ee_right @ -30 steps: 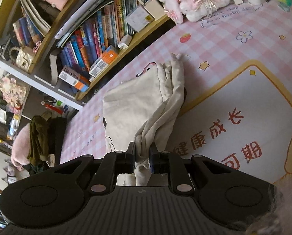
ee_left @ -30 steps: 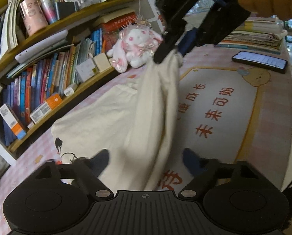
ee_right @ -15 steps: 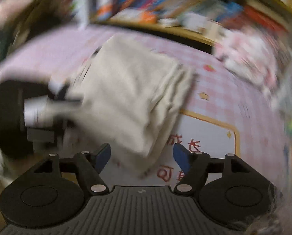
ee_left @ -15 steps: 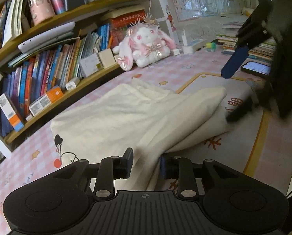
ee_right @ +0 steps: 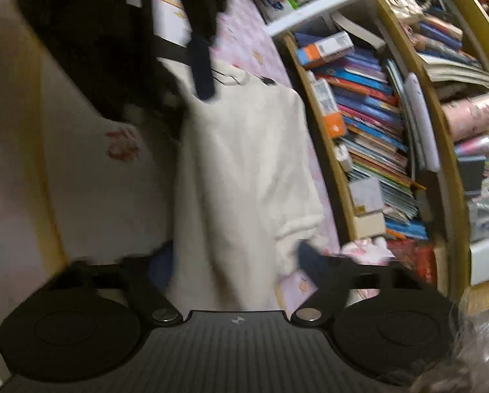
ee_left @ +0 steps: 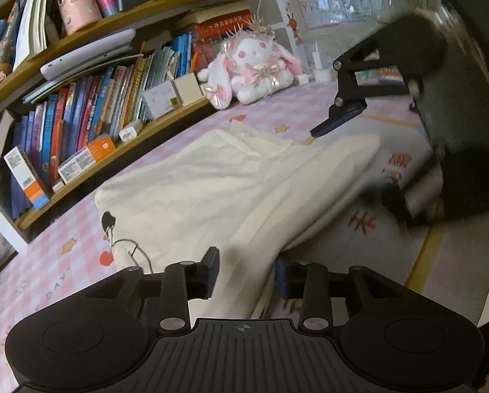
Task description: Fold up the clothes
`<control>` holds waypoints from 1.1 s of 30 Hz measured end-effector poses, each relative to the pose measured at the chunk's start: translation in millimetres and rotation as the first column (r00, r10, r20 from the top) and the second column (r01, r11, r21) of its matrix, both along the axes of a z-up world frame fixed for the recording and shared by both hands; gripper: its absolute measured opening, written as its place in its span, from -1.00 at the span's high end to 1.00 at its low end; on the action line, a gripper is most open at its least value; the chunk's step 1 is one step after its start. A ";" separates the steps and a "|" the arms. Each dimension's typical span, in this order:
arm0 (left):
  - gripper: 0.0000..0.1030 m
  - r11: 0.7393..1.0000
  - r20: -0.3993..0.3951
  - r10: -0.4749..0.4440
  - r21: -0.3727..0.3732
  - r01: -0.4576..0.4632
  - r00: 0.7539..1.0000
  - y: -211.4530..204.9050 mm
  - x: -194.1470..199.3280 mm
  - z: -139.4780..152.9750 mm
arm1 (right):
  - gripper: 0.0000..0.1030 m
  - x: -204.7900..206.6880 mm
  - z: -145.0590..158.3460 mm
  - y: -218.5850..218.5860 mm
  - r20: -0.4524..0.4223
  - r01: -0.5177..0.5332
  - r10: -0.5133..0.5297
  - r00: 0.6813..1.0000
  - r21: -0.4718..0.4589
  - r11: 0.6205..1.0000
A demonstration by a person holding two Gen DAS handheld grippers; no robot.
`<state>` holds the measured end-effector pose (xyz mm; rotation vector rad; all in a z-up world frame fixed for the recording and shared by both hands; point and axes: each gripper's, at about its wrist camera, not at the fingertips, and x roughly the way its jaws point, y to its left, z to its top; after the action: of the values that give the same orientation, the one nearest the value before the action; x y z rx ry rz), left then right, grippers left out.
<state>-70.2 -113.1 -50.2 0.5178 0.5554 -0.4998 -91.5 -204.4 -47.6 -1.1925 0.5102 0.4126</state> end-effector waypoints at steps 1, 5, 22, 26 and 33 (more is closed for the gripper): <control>0.28 1.000 0.001 0.000 0.014 0.000 1.000 0.9 -1.3 -1.8 | 0.34 2.8 3.1 -3.0 -0.012 0.008 -0.008 1.000 0.020 1.000; 0.28 0.998 0.007 0.002 0.070 -0.002 1.000 6.4 -3.8 -7.0 | 0.56 4.8 13.8 -4.8 -0.025 0.012 -0.011 1.000 0.045 0.999; 0.92 0.985 0.004 -0.065 0.163 0.064 0.998 15.8 -16.0 -10.1 | 0.79 -0.4 9.9 0.3 -0.122 0.082 -0.073 0.990 0.071 0.994; 0.92 0.978 -0.050 -0.129 0.158 0.135 0.990 21.8 -31.2 8.5 | 0.80 -7.9 28.6 -2.8 -0.186 0.106 -0.083 0.979 0.121 0.987; 0.92 0.950 -0.209 -0.255 0.126 0.285 0.944 33.4 -65.3 48.3 | 0.81 -37.9 73.6 -9.4 -0.383 0.106 -0.027 0.923 0.187 0.977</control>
<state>-135.5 -79.7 -1.8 0.7052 0.7144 -0.7789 -129.4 -213.8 25.9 -0.8938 0.8206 0.6282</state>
